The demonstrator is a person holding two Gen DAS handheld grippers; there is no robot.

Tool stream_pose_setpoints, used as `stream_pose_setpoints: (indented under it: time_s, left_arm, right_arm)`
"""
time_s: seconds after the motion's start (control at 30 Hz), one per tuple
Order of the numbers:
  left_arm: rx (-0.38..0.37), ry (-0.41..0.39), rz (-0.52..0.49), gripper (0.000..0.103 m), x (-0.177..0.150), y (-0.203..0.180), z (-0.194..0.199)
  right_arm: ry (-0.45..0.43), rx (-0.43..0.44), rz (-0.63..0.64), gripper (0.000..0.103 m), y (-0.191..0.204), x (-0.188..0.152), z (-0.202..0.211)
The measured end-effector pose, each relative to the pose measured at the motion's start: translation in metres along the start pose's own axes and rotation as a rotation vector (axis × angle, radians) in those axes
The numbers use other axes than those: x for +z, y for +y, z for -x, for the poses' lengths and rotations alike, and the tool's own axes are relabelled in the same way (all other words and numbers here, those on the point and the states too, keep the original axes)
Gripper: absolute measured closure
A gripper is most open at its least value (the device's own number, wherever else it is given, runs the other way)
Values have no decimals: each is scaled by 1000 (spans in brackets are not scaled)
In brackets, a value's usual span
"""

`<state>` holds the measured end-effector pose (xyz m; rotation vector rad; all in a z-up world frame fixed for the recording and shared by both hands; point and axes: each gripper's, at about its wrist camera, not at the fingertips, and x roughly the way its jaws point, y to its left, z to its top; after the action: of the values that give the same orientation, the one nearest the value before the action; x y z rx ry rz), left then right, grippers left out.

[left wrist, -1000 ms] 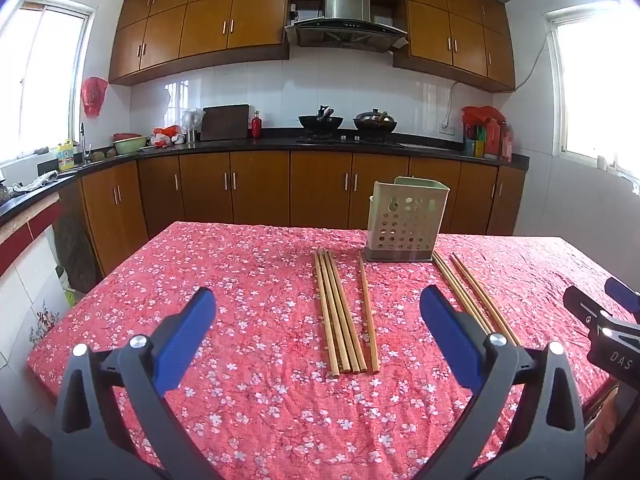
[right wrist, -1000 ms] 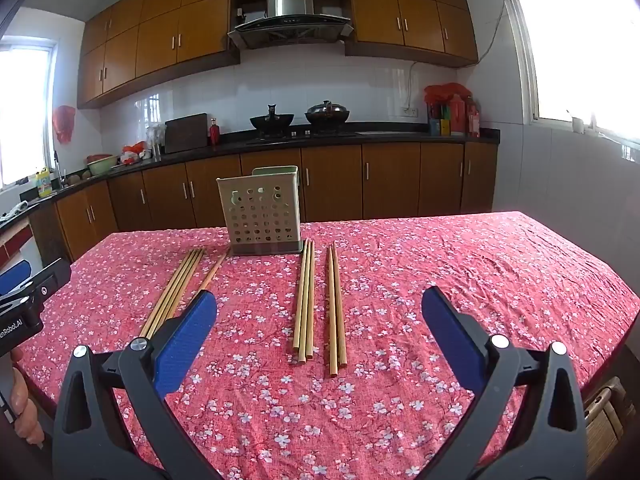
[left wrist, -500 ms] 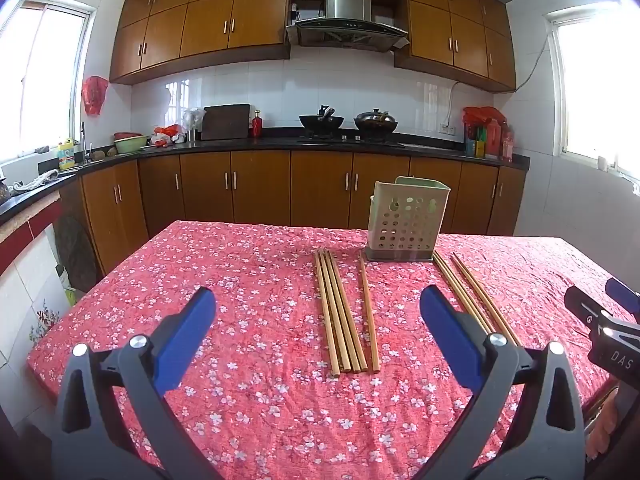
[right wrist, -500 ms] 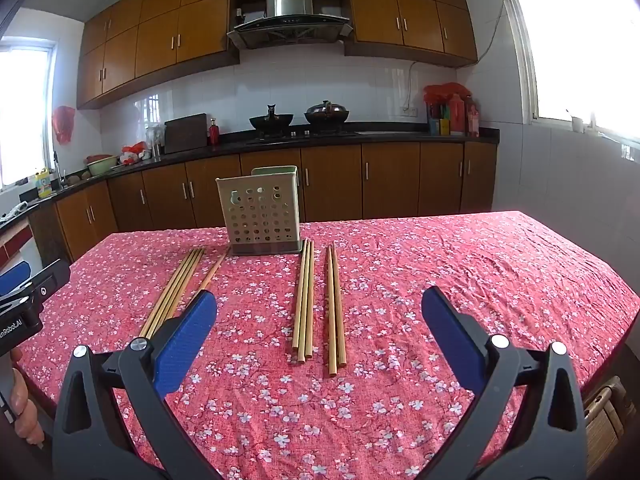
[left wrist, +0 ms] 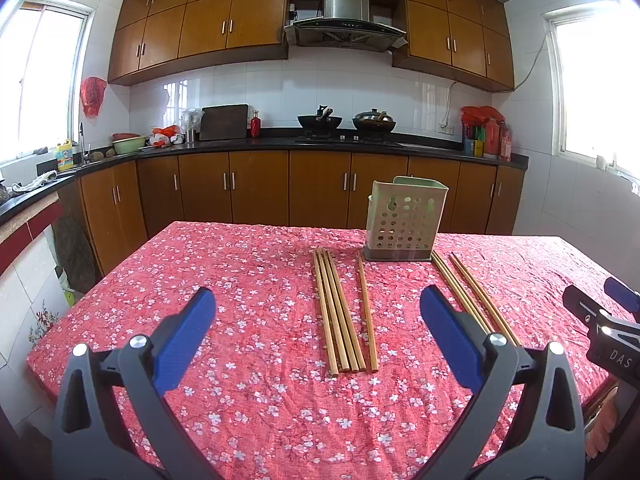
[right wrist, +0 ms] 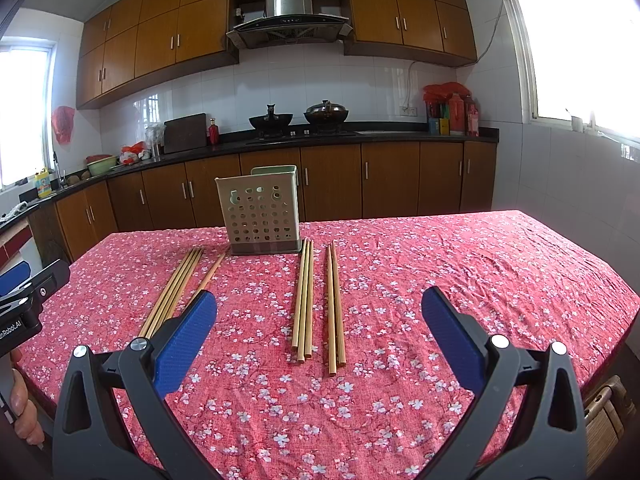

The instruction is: Organize utensils

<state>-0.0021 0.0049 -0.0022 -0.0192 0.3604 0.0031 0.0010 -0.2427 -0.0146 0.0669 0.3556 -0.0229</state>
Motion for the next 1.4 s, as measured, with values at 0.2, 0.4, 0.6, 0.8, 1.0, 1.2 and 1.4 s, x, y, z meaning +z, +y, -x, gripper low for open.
stream_pose_setpoints:
  time_s: [0.2, 0.4, 0.6, 0.8, 1.0, 1.2, 1.4]
  left_arm:
    - [-3, 3, 3, 4, -1, -3, 1]
    - [-4, 2, -1, 4, 2, -5, 0]
    - [-5, 3, -3, 4, 1, -5, 0]
    - [-5, 4, -3, 4, 1, -3, 1]
    - [-5, 4, -3, 4, 1, -5, 0]
    - [-5, 4, -3, 4, 0, -6, 0]
    - [-5, 4, -5, 4, 0, -5, 1]
  right_arm:
    - [0, 0, 0, 2, 0, 0, 0]
    - [1, 0, -1, 2, -1, 0, 0]
    - [1, 0, -1, 2, -1, 0, 0]
    - [2, 0, -2, 2, -1, 0, 0]
    - [2, 0, -2, 2, -2, 0, 0]
    - [3, 1, -2, 2, -2, -1, 0]
    - [3, 0, -3, 2, -2, 0, 0]
